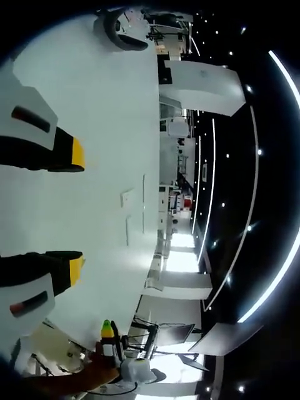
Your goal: Locate the socket holder cover, grip the socket holder cover, clip it into the socket holder slot.
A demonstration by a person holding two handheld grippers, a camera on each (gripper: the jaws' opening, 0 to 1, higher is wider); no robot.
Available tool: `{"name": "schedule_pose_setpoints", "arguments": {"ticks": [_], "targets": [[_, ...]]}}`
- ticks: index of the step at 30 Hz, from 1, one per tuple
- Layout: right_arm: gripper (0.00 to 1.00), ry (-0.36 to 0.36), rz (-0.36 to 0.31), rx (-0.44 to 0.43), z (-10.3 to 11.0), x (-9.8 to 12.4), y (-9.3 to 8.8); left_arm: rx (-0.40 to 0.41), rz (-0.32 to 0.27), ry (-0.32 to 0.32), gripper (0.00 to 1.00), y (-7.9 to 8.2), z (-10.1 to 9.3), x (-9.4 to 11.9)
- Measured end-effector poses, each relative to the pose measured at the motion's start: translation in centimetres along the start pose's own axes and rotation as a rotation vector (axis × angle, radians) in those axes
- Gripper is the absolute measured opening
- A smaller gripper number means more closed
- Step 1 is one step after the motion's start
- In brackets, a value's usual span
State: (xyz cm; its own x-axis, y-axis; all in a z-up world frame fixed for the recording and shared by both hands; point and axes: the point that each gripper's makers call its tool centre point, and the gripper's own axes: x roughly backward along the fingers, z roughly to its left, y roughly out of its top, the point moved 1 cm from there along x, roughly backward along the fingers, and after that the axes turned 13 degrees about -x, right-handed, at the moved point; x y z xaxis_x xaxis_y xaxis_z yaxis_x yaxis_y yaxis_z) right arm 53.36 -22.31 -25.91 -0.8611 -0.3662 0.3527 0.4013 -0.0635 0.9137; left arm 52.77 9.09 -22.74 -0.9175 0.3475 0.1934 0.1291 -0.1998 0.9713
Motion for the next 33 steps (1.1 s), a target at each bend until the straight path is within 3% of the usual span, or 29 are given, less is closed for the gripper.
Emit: {"name": "schedule_pose_setpoints", "arguments": {"ticks": [7, 19, 33], "targets": [[0.32, -0.008, -0.025, 0.011, -0.1, 0.2, 0.0, 0.011, -0.007, 0.001, 0.51, -0.4, 0.1, 0.6], [0.34, -0.031, -0.053, 0.000, -1.1, 0.2, -0.1, -0.026, -0.020, 0.030, 0.51, 0.3, 0.7, 1.4], [0.37, -0.021, -0.089, 0.014, -0.3, 0.2, 0.4, -0.064, -0.031, 0.047, 0.50, 1.2, 1.1, 1.3]]}}
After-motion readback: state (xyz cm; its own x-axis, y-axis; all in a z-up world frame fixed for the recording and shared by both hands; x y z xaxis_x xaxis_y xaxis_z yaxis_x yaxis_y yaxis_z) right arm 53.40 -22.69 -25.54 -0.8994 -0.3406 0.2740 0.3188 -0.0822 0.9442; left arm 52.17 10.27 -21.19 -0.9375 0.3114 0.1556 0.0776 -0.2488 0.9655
